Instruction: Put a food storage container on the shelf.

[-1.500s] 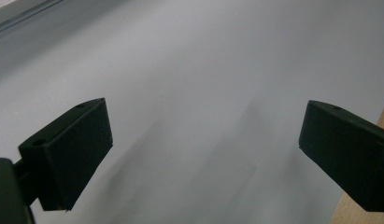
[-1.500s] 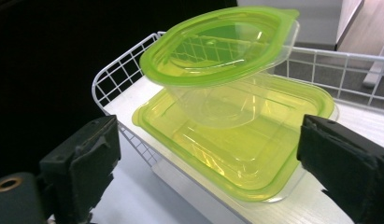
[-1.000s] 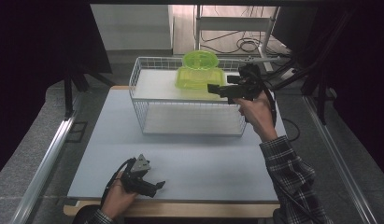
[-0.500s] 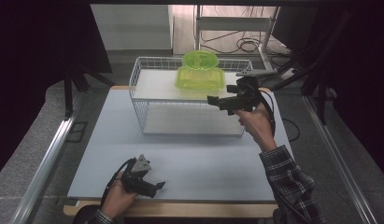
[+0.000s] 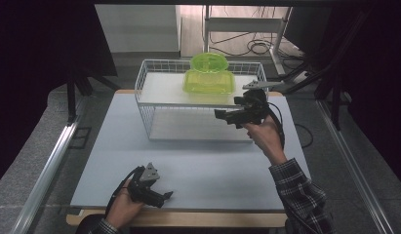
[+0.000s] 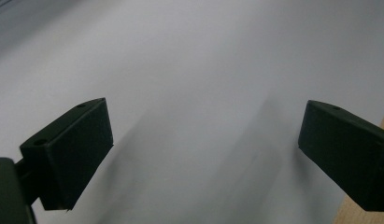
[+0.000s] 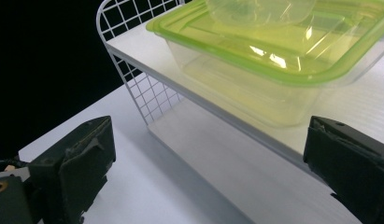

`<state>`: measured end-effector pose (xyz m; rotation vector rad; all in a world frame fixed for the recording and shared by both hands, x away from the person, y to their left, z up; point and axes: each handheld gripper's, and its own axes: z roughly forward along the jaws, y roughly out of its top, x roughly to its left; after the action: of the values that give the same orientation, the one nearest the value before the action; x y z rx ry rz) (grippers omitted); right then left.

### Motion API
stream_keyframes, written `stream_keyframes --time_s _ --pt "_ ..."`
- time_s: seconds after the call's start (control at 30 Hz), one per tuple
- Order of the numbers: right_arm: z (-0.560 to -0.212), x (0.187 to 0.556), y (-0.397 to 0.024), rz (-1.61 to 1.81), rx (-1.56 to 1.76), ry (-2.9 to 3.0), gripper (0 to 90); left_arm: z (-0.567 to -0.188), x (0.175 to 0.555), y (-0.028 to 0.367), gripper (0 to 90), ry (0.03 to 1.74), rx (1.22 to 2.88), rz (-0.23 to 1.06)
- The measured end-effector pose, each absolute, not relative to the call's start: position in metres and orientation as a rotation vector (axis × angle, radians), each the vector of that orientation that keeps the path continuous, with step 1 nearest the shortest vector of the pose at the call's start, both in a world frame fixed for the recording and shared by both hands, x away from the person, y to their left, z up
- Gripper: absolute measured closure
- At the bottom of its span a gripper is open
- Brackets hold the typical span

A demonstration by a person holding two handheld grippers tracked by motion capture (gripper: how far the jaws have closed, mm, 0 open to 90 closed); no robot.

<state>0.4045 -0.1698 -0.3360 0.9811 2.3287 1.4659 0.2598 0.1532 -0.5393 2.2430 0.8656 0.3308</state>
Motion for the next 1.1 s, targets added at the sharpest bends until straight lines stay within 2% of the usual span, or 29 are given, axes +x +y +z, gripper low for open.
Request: stream_keyframes --time_s 1.1 --pt "-0.387 0.377 -0.181 1.407 0.955 2.391 2.1 -0.543 0.260 0.150 3.0 0.851 2.277 0.293"
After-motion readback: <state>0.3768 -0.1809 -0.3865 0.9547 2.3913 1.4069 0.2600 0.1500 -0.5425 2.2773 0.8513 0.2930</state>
